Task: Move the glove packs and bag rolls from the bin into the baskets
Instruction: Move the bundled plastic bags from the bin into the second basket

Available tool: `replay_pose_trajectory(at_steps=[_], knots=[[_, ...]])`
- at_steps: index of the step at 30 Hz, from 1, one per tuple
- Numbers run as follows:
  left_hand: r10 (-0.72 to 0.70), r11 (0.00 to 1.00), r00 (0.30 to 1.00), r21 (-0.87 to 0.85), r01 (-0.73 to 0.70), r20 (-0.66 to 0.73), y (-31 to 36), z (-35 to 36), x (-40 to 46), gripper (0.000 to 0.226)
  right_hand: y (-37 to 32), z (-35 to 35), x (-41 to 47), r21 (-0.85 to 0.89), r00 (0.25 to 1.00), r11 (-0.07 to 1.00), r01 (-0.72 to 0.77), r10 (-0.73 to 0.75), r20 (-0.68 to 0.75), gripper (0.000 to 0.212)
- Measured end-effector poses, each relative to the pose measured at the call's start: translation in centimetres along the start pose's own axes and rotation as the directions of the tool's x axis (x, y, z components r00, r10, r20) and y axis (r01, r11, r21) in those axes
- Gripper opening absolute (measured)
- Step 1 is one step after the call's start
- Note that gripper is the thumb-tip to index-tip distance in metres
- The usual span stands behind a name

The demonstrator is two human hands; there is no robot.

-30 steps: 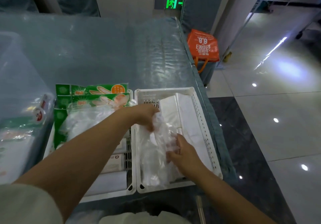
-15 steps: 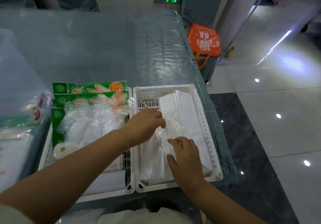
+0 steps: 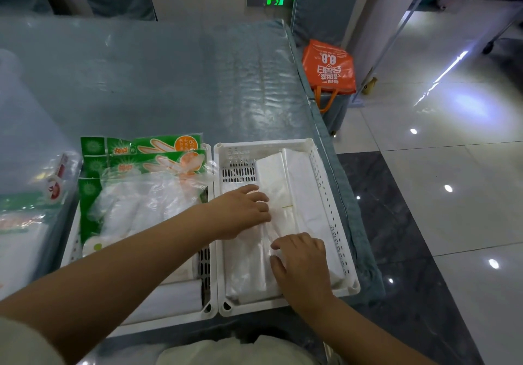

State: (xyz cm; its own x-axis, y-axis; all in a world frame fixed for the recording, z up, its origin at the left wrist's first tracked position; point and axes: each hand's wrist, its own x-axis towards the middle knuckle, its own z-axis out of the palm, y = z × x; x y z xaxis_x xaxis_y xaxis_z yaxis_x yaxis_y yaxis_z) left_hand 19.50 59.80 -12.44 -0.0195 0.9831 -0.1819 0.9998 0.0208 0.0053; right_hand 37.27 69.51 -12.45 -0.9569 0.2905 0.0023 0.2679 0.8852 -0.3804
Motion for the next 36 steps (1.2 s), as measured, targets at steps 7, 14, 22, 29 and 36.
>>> replay_pose_trajectory(at_steps=[7,14,22,29,36], knots=[[0.056,0.993,0.990,0.114,-0.042,-0.127,-0.5,-2.0,-0.6,0.031,-1.6,1.0,-0.2,0.039,0.987,0.999,-0.031,0.024,0.156,0.052],[0.019,0.994,0.998,0.110,-0.026,0.059,-2.2,-2.7,-1.0,0.027,-4.7,1.7,-0.7,0.342,0.915,0.914,-0.220,0.072,0.397,0.077],[-0.157,0.980,0.971,0.153,0.130,0.178,-5.4,-2.6,0.6,0.029,-4.8,2.2,-1.4,0.346,0.917,0.901,-0.262,0.120,0.380,0.058],[-0.255,0.966,0.947,0.088,0.242,0.194,-5.5,-1.8,2.5,0.030,-4.0,1.6,-1.0,-0.143,0.975,0.989,-0.039,0.069,0.211,0.030],[-0.399,0.904,0.907,-0.111,0.414,0.132,-5.7,0.0,2.4,0.050,-2.8,2.2,-0.6,-0.219,0.939,0.960,-0.173,0.228,0.257,0.068]])
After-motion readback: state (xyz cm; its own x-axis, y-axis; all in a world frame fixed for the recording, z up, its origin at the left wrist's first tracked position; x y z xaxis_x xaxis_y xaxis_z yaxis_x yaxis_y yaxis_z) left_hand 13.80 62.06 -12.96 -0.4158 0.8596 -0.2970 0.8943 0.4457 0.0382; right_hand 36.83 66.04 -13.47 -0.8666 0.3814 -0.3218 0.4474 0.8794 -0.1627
